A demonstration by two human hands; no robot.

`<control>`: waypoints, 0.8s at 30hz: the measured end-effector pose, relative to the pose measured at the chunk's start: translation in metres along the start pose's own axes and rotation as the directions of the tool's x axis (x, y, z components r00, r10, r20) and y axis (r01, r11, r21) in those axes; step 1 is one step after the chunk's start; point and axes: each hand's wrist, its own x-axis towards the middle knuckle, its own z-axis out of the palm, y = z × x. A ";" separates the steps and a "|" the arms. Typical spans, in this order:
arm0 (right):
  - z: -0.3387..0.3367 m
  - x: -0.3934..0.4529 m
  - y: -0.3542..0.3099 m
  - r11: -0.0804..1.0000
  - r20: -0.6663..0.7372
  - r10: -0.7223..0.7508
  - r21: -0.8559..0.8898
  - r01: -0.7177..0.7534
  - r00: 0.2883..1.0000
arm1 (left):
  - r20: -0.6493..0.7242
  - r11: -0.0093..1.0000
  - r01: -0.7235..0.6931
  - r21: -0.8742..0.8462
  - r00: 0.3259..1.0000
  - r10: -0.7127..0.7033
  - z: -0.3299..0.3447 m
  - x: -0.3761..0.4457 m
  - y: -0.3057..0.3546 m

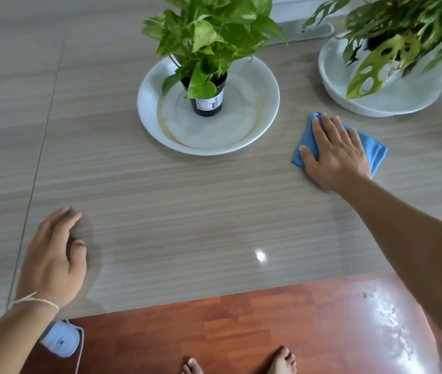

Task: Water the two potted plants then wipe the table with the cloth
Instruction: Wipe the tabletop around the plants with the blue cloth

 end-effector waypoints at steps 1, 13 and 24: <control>0.000 0.006 -0.004 1.000 -0.001 -0.010 0.001 0.010 1.000 | 0.010 1.000 0.006 0.007 1.000 -0.006 -0.001 0.000 0.001; 0.005 0.007 -0.049 0.999 -0.012 -0.046 0.026 0.047 0.999 | 0.063 0.997 0.058 0.043 0.996 -0.060 -0.017 -0.002 0.024; 0.025 -0.134 -0.185 0.963 -0.065 -0.265 0.036 0.268 0.962 | 0.121 0.996 0.050 0.079 0.991 -0.060 -0.017 -0.003 0.022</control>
